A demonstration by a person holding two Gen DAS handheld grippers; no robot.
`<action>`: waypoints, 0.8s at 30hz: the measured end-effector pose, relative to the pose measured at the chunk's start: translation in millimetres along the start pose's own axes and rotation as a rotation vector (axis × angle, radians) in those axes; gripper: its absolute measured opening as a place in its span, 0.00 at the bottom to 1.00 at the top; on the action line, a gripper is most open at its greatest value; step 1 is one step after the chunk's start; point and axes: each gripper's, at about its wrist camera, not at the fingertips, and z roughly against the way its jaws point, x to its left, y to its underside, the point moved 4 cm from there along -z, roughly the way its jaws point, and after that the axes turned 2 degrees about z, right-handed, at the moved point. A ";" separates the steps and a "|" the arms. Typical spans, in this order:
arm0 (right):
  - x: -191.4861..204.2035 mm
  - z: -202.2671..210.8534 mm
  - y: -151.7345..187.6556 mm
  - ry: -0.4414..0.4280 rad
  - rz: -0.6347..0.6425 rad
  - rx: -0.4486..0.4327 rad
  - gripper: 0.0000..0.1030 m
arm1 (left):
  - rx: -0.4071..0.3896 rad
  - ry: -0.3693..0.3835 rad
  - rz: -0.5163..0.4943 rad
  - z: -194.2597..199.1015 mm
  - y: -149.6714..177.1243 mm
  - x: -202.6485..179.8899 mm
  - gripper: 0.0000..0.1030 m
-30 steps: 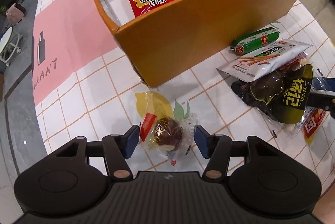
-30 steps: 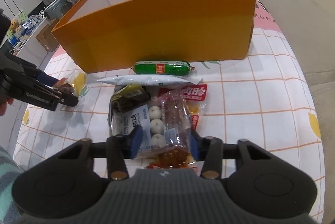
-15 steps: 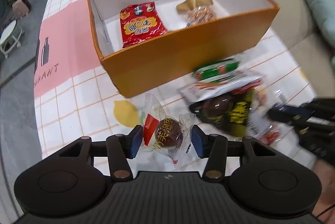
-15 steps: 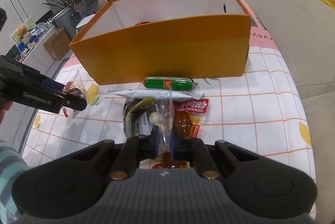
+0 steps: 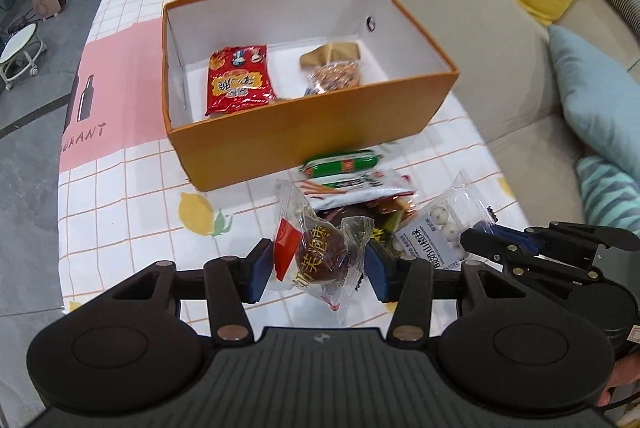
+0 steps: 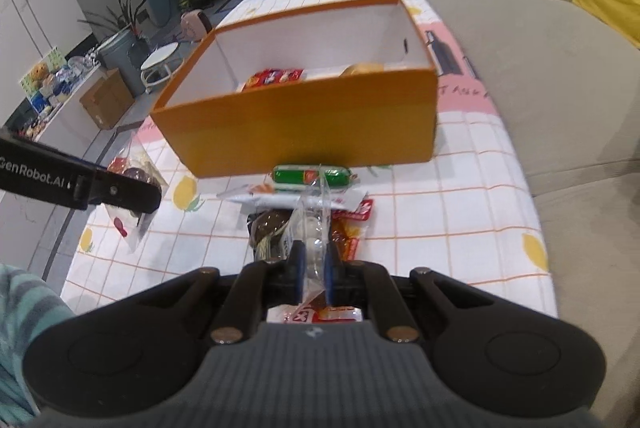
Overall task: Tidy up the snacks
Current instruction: 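Carry the candy and white-ball bag over the orange box with both grippers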
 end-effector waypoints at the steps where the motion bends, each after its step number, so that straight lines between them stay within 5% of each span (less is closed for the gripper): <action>1: -1.3 5.0 -0.8 0.004 -0.003 -0.009 0.05 | -0.007 0.005 0.005 3.2 0.6 -2.9 0.54; 14: -13.5 66.6 -20.3 -0.005 -0.030 -0.126 0.03 | -0.079 0.034 -0.013 33.6 -2.3 -29.5 0.54; 24: -8.6 84.9 -70.0 0.001 0.049 -0.209 0.03 | -0.139 0.045 -0.025 42.7 -37.4 -31.7 0.54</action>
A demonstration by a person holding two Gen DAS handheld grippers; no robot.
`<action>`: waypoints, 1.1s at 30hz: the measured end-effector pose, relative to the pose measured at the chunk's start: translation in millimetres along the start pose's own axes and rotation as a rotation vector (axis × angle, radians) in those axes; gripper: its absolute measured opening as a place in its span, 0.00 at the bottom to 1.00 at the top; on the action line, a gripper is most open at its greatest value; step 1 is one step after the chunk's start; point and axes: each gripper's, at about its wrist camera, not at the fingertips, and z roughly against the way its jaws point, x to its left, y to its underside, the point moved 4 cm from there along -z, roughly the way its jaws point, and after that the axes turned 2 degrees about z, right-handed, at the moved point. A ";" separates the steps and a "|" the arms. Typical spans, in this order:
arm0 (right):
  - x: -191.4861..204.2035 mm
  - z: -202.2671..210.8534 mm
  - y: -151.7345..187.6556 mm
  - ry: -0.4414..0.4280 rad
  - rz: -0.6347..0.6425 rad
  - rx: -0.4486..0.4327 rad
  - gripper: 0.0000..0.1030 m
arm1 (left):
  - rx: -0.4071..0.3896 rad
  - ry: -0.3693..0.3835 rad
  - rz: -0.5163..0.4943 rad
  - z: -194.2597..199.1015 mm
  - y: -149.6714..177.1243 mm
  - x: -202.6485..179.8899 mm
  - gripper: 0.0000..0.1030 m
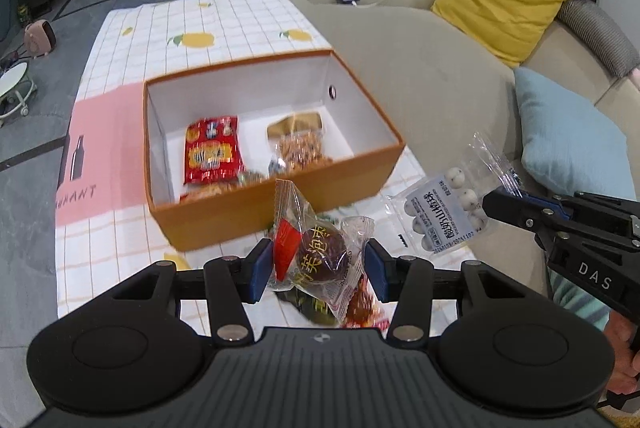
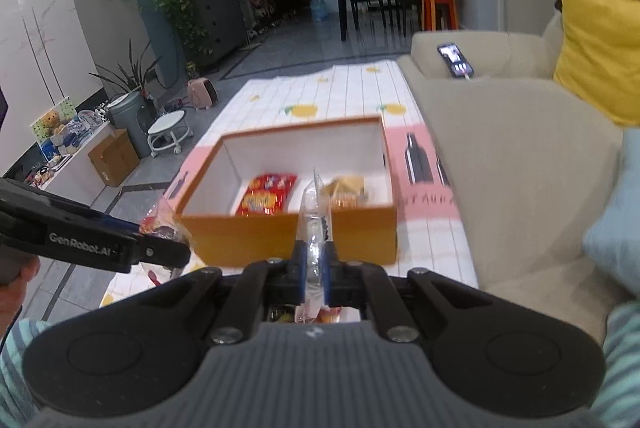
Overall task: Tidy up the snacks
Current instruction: 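Carry the candy and white-ball bag over the orange box with both grippers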
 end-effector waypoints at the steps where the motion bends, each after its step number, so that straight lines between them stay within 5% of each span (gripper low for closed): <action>1: -0.2 -2.4 -6.6 -0.006 0.002 -0.003 0.03 | -0.006 -0.001 -0.003 -0.8 -5.9 0.5 0.54; 14: -7.4 -68.3 -82.9 0.005 0.025 -0.024 0.03 | -0.033 -0.036 -0.011 -44.6 -76.2 25.0 0.54; 33: -33.8 -249.5 -83.7 -0.052 -0.122 0.180 0.02 | 0.151 -0.059 -0.029 -190.4 -105.8 74.5 0.54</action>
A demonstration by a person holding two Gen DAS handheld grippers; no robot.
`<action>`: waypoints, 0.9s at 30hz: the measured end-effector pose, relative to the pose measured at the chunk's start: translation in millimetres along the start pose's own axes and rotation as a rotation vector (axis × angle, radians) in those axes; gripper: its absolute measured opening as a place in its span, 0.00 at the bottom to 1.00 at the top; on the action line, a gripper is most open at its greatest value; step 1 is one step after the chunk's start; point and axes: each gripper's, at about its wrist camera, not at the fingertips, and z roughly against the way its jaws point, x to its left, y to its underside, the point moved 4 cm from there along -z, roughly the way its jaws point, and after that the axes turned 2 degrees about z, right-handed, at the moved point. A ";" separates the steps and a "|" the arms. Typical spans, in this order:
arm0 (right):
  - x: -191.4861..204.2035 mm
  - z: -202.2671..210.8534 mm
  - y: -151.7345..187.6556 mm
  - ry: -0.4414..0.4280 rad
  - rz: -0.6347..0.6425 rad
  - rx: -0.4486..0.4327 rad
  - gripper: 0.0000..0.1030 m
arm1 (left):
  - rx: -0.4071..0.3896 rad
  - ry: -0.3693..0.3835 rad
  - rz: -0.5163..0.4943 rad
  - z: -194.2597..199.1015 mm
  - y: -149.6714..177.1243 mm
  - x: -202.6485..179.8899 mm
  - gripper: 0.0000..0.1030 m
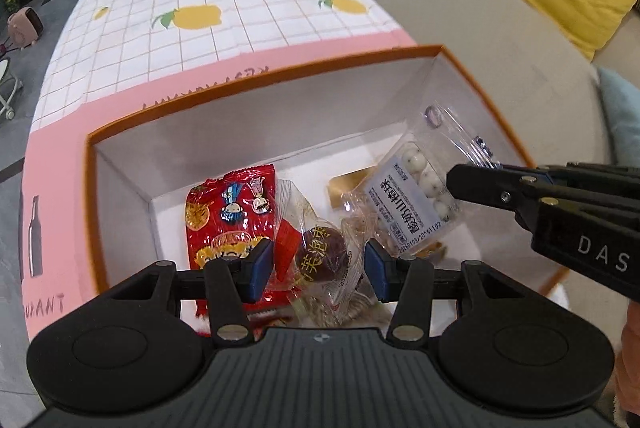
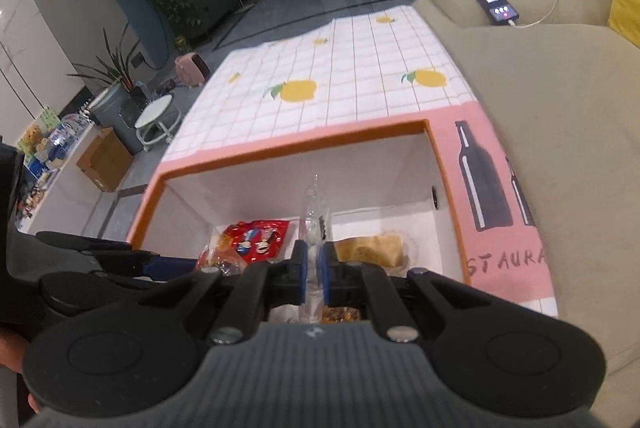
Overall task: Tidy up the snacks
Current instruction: 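Carry the candy and white-ball bag over the orange box with both grippers, then lower both held snacks into the box and open both grippers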
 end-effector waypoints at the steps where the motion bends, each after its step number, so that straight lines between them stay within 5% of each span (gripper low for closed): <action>1: -0.9 -6.4 -0.8 0.005 -0.003 0.007 0.02 | 0.008 -0.002 -0.009 -5.0 -1.7 0.1 0.54; 19: -1.1 -66.0 -11.1 0.070 0.055 0.138 0.04 | 0.091 -0.046 -0.089 -57.9 -11.7 1.7 0.55; 27: -5.7 -83.9 -14.6 0.155 0.129 0.191 0.09 | 0.082 -0.062 -0.072 -59.0 -14.2 3.8 0.70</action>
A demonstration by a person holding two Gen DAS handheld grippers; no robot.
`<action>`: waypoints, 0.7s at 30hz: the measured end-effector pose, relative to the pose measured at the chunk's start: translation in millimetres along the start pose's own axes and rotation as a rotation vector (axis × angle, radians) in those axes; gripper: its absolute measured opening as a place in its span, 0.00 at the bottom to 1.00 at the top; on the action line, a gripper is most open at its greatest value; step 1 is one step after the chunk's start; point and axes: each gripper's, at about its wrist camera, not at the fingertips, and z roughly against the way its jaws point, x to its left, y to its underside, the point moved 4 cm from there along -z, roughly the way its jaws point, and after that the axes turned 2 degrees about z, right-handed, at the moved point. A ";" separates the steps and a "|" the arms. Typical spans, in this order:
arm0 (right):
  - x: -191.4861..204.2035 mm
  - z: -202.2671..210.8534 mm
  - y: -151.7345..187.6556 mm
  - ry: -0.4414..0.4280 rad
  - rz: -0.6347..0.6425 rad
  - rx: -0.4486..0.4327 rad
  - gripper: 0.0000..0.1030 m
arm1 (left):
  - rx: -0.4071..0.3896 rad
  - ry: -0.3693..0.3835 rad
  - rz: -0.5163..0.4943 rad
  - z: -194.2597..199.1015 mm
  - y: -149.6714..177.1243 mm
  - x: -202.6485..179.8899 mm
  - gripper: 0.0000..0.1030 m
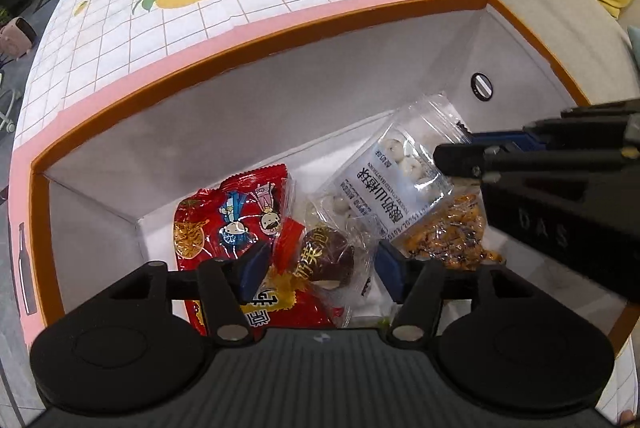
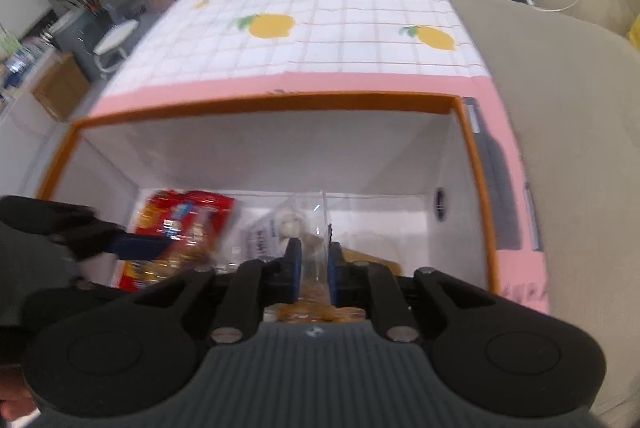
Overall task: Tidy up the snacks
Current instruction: 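Lower both held snacks into the box and open both grippers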
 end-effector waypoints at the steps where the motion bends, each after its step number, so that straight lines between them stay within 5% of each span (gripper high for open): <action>1: -2.4 -0.9 0.1 0.005 -0.004 0.004 0.09 | -0.001 0.002 -0.006 0.2 0.5 -0.7 0.71; 7: -7.4 2.6 2.2 0.015 -0.008 0.010 0.18 | -0.041 0.006 -0.001 13.3 3.1 -1.5 0.83; 11: -2.9 14.5 2.0 0.013 0.011 -0.007 0.31 | -0.056 0.023 0.002 27.6 2.8 -2.7 0.84; 21: -1.4 67.9 1.7 0.000 -0.003 -0.048 0.46 | -0.125 0.002 0.012 88.1 16.9 -9.1 0.84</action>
